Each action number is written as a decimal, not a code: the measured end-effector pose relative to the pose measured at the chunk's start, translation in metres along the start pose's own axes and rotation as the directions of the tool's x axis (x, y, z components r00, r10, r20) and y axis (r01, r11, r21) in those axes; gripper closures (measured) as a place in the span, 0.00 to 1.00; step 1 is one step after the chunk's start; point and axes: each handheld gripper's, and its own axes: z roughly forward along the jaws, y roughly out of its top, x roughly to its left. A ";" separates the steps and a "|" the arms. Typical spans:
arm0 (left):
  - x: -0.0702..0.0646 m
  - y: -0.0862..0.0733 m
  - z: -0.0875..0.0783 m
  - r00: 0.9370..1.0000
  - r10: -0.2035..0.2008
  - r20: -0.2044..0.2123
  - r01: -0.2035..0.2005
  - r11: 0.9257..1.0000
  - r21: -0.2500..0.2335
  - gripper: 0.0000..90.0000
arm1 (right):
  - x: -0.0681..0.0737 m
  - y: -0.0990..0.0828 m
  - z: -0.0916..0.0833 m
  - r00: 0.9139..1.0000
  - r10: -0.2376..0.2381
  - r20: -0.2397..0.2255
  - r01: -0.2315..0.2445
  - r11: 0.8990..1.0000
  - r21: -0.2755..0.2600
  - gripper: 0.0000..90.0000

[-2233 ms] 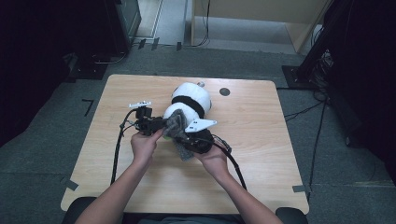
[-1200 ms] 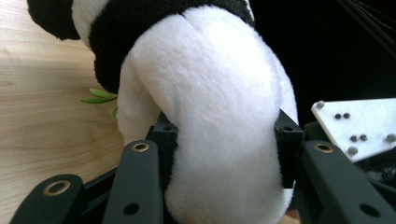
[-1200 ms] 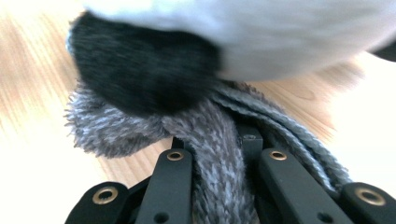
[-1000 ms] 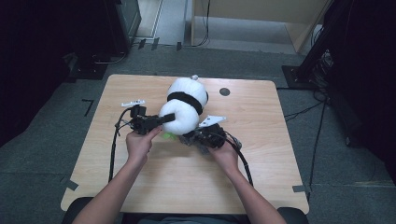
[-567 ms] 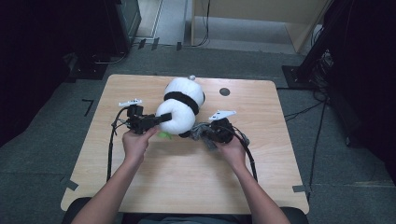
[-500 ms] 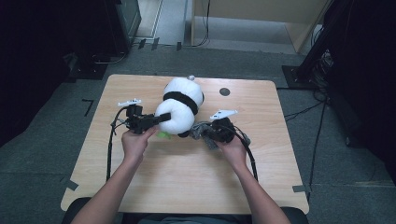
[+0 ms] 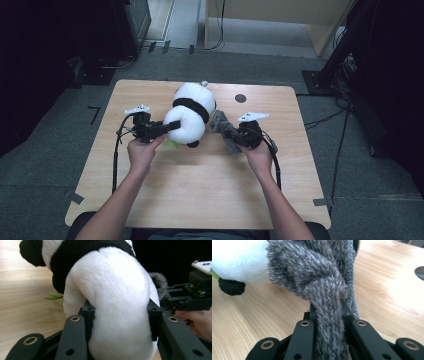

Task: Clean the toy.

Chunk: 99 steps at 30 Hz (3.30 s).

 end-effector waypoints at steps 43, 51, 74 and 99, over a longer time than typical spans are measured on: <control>0.070 0.001 -0.024 0.993 -0.014 -0.120 0.016 1.000 0.013 0.63 | -0.082 -0.034 -0.036 0.976 0.174 0.131 -0.171 0.985 -0.037 0.89; 0.083 -0.004 -0.024 0.992 -0.018 -0.122 0.020 1.000 0.019 0.61 | -0.091 -0.043 -0.032 0.972 0.175 0.155 -0.173 0.985 -0.024 0.88; 0.086 -0.004 -0.024 0.984 0.089 -0.152 -0.085 0.996 0.032 0.28 | -0.105 -0.058 -0.009 0.966 0.183 0.184 -0.198 0.978 0.066 0.78; 0.058 0.012 -0.048 0.963 0.178 -0.204 -0.170 0.984 0.055 0.17 | -0.086 -0.036 -0.028 0.967 0.209 0.144 -0.212 0.977 0.006 0.40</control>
